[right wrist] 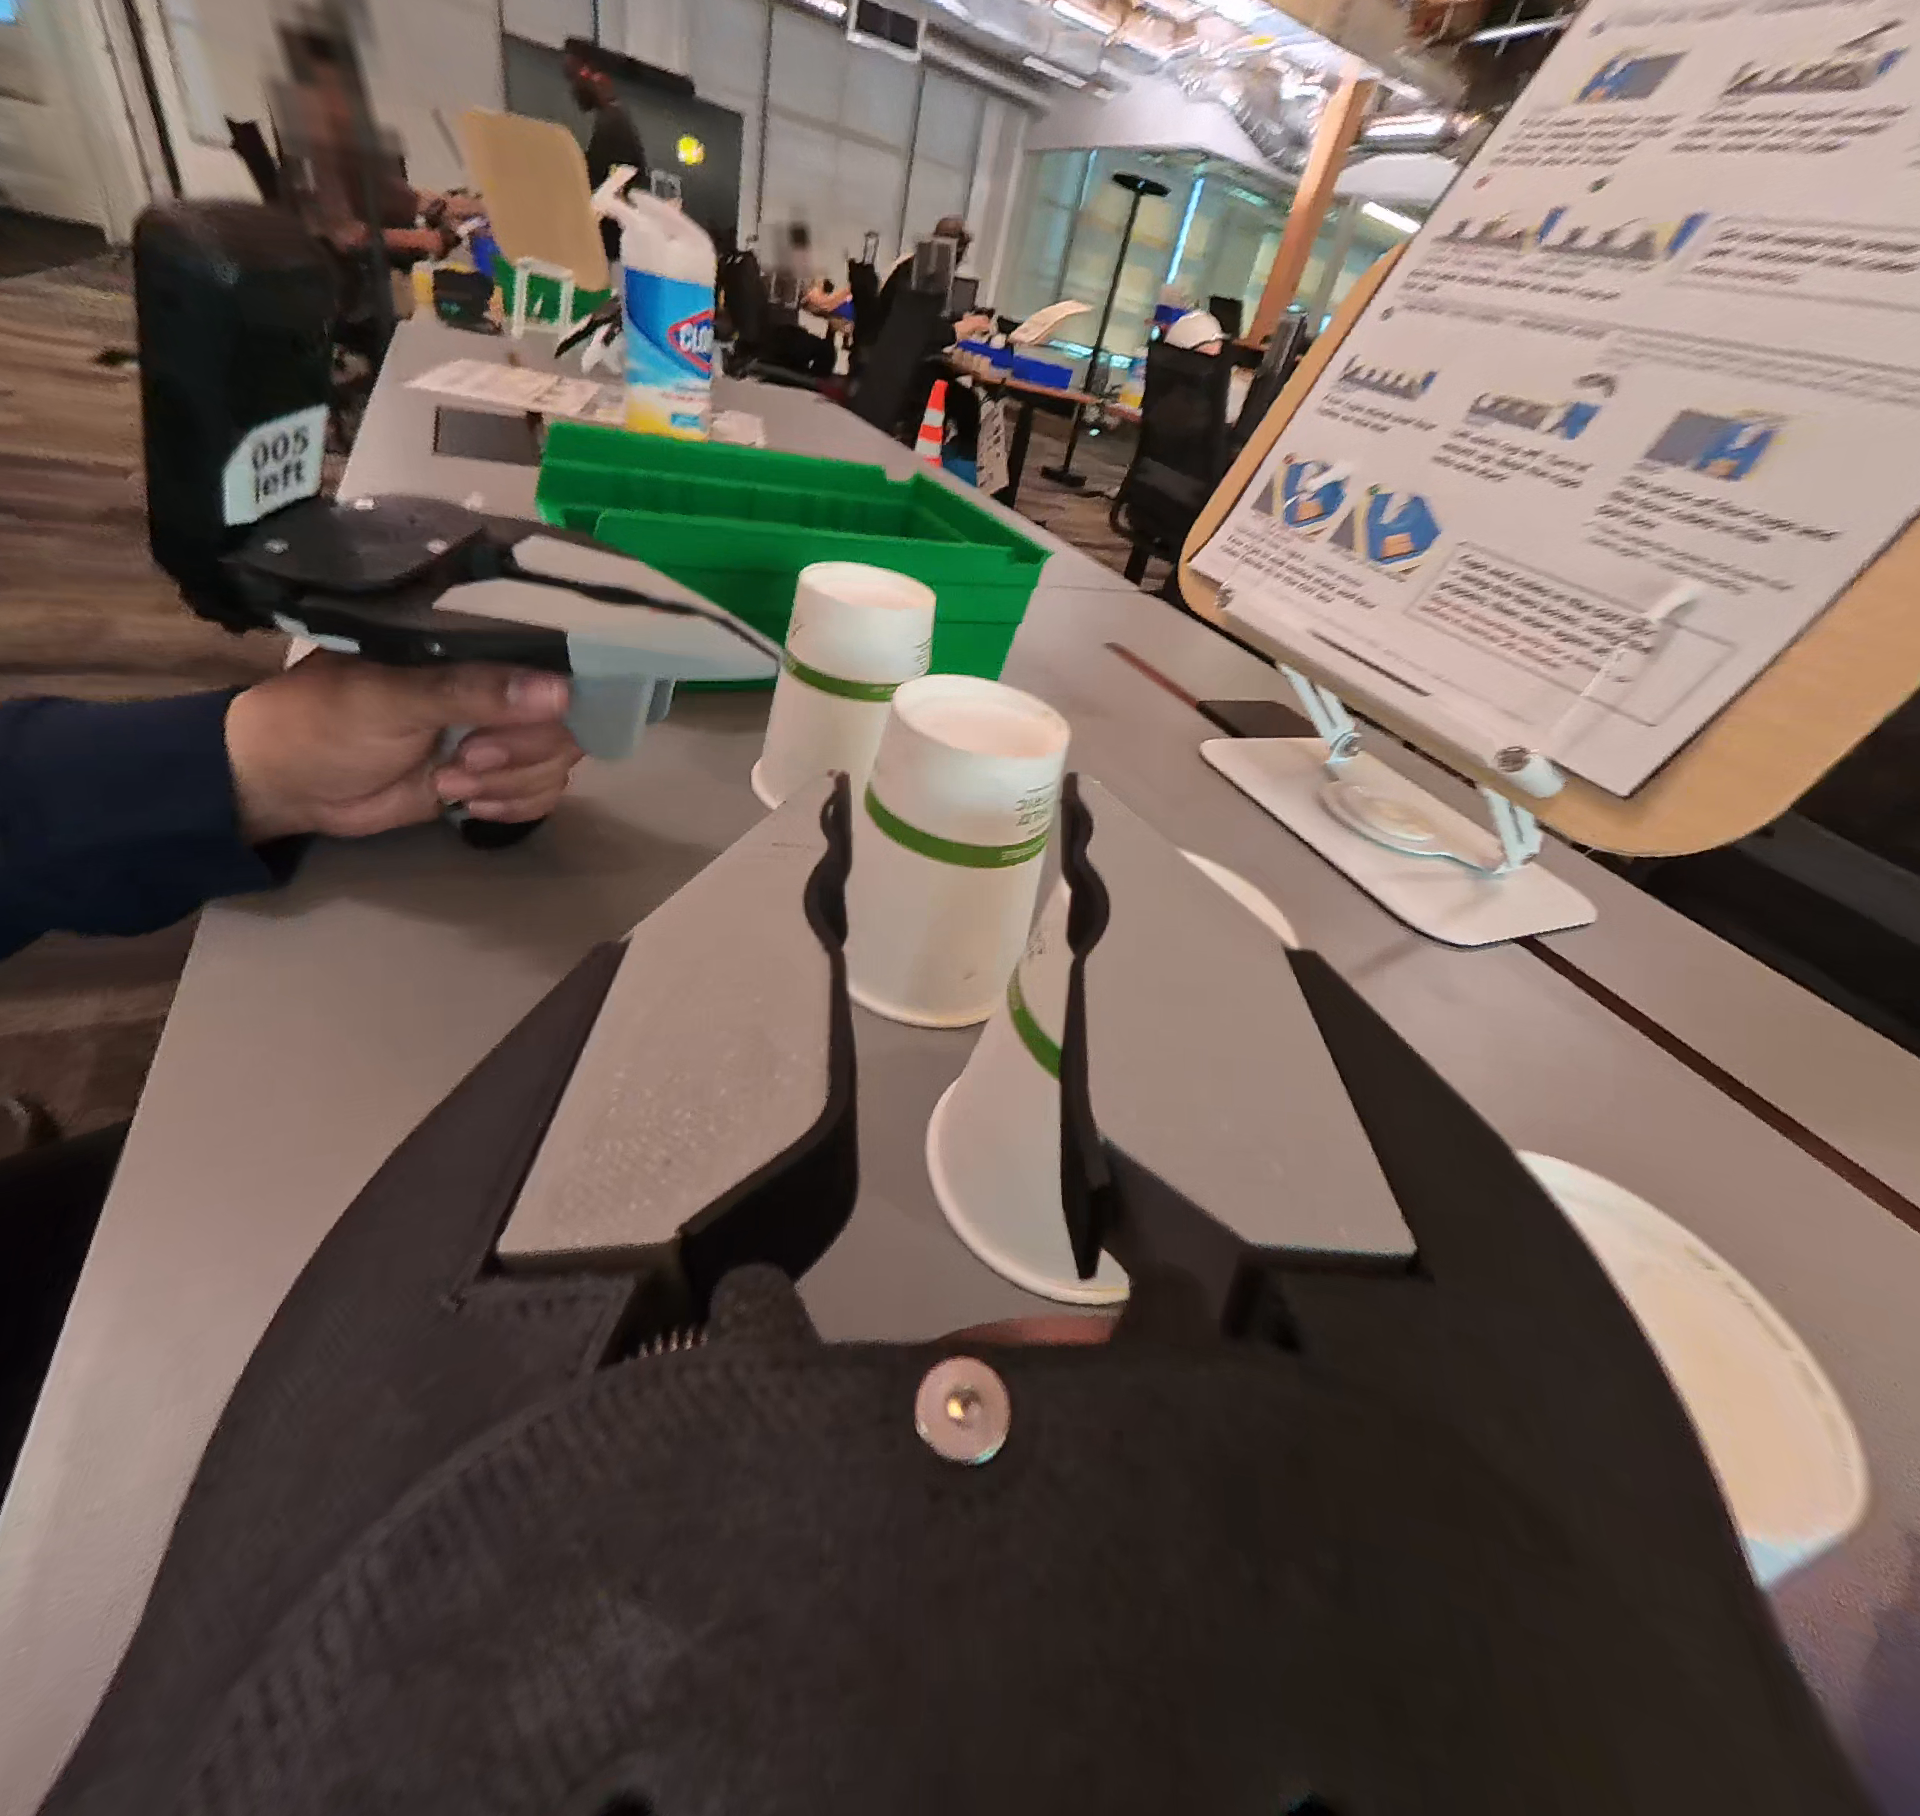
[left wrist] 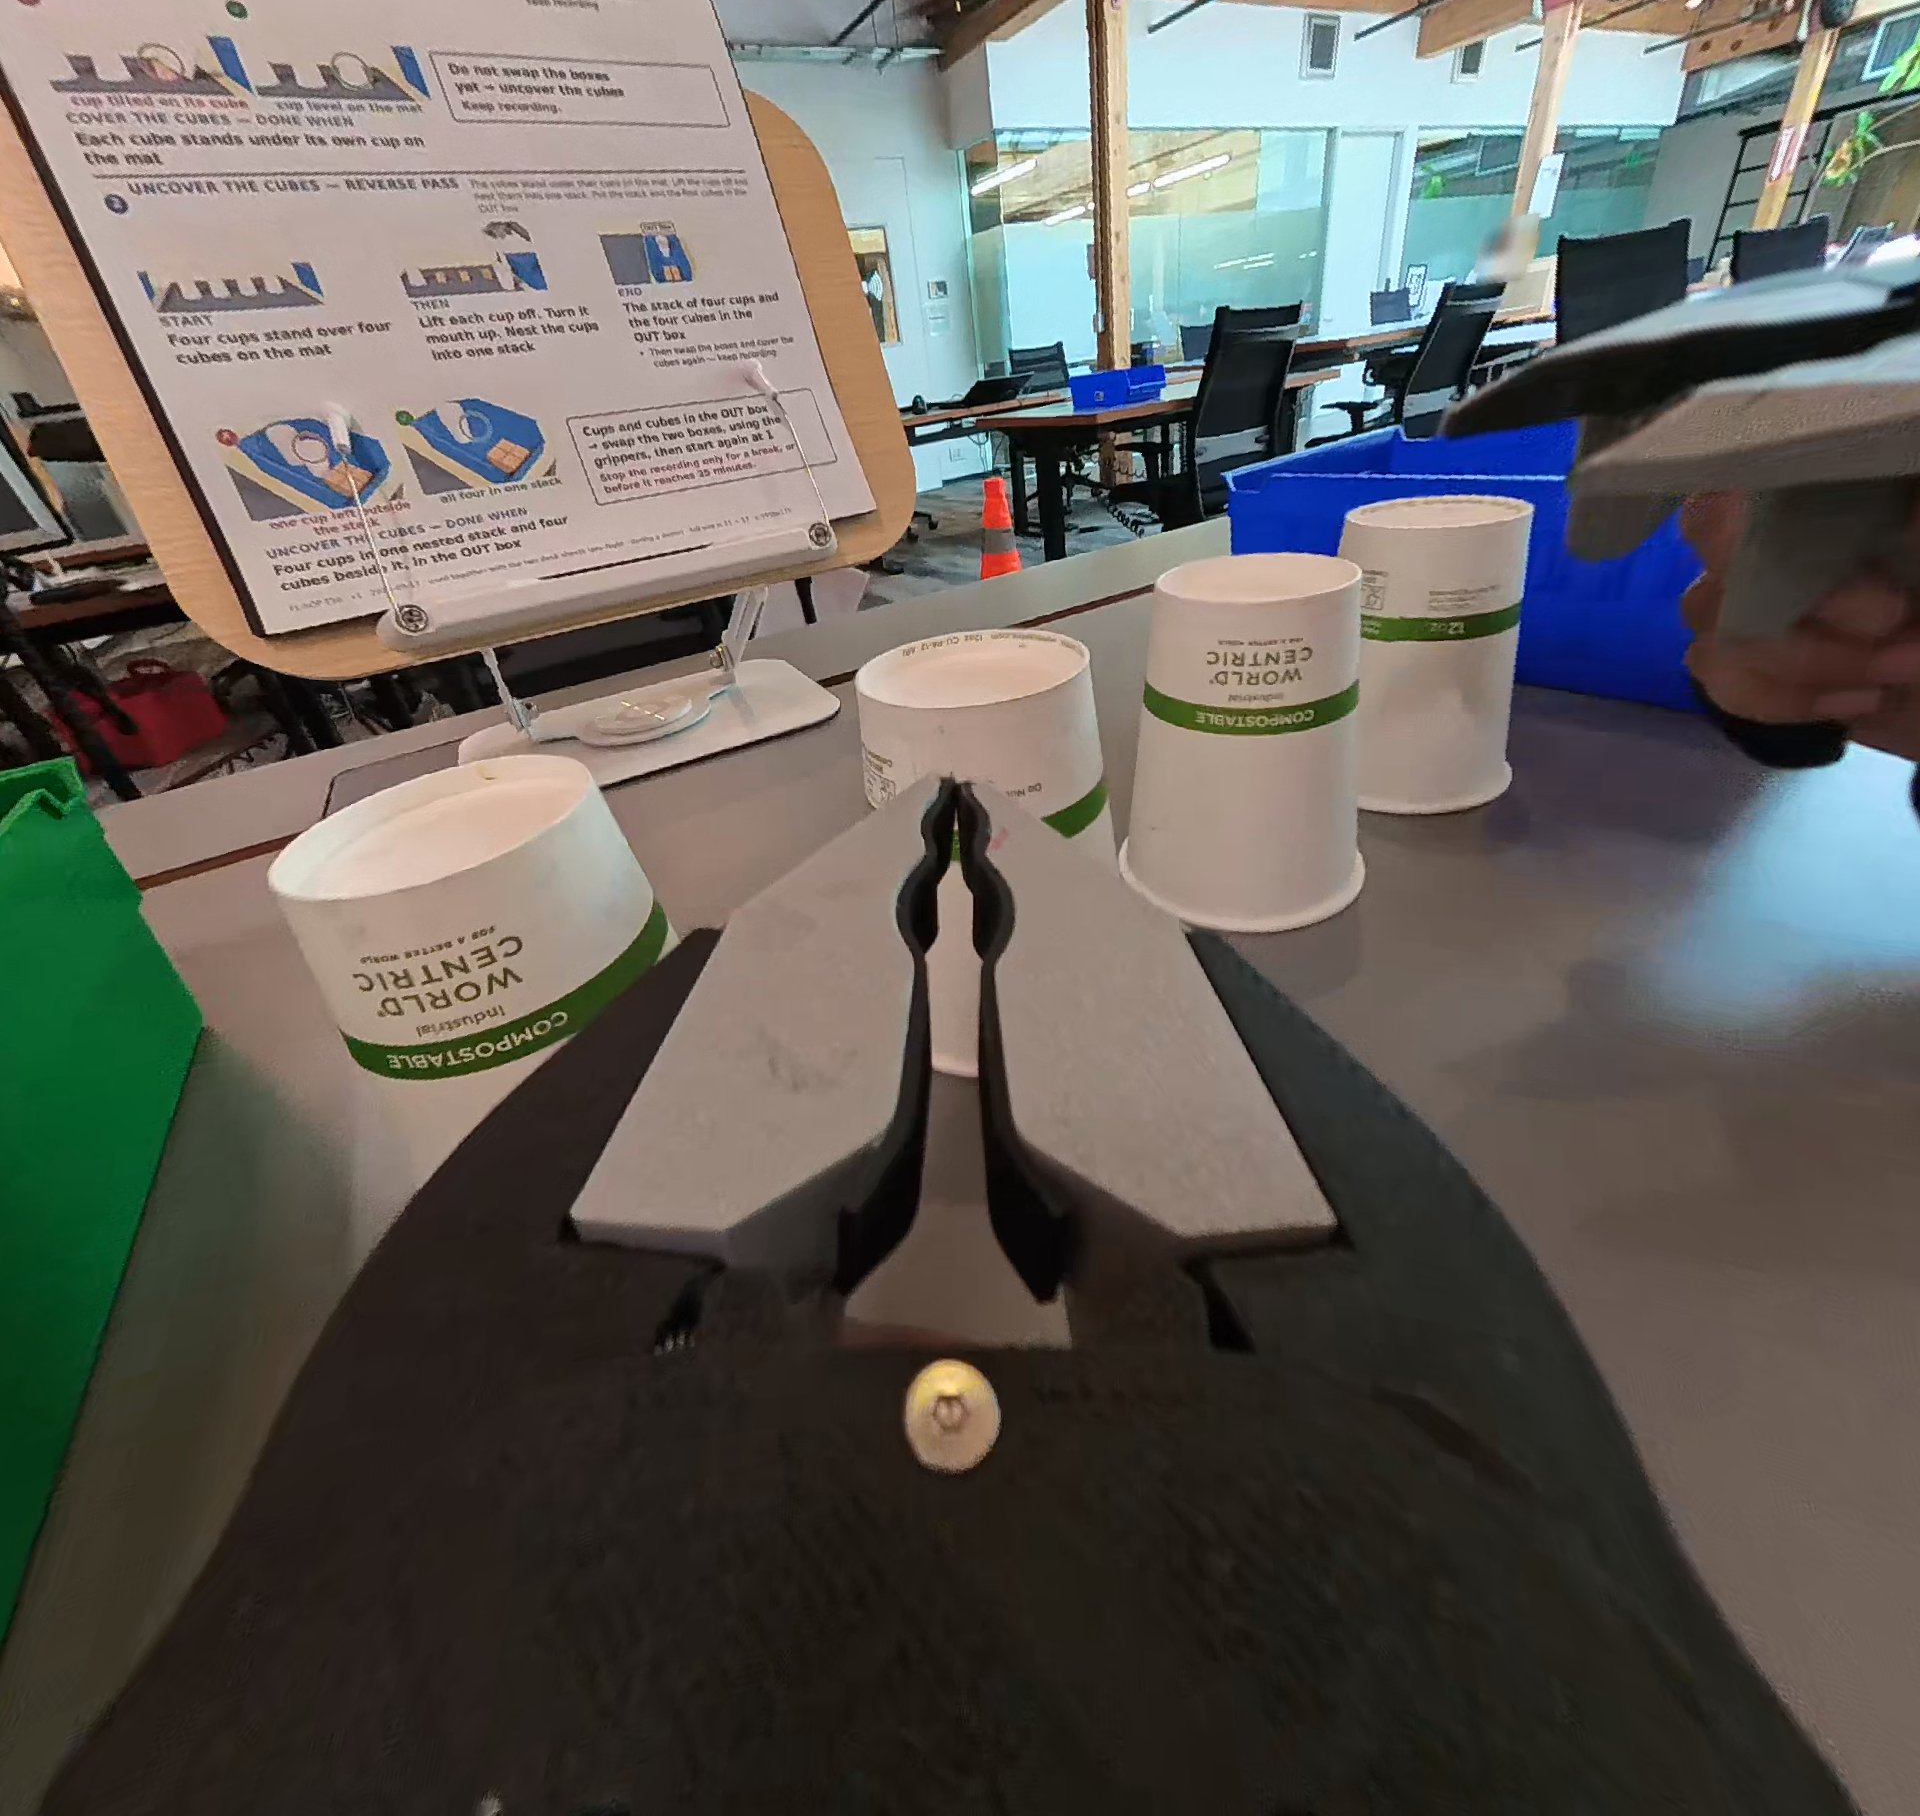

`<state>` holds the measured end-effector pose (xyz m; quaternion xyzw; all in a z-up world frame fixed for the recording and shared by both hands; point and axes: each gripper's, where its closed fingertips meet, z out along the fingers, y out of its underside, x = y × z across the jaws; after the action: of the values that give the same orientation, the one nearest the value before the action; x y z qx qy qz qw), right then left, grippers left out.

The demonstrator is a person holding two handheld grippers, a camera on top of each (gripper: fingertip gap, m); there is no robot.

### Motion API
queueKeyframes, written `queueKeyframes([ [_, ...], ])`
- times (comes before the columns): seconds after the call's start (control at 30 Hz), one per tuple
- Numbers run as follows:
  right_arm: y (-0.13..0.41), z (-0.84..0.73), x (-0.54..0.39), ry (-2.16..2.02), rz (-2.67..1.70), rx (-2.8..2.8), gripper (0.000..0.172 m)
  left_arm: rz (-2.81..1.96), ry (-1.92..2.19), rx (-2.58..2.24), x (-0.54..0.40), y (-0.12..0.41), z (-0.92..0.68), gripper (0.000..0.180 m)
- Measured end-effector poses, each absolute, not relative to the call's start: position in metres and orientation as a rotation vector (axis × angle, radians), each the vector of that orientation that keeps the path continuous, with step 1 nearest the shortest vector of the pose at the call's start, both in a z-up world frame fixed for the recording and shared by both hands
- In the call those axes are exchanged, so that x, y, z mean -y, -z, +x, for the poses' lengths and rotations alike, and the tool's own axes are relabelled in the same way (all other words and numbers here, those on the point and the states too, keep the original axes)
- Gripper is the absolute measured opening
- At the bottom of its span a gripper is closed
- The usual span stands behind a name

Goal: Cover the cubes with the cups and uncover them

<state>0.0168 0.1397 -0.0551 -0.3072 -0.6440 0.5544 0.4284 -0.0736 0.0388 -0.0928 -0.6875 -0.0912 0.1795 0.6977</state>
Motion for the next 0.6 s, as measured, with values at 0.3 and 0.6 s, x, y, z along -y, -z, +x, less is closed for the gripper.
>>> queueKeyframes([
  [0.3, 0.041, 0.018, -0.17, -1.306, -0.824, 1.512, 0.038, -1.658, -0.439, 0.175, -0.05, 0.109, -0.072, 0.0],
  [0.6, 0.045, 0.015, -0.187, -1.151, -0.85, 1.483, 0.038, -1.657, -0.435, 0.165, -0.051, 0.108, -0.071, 0.0],
])
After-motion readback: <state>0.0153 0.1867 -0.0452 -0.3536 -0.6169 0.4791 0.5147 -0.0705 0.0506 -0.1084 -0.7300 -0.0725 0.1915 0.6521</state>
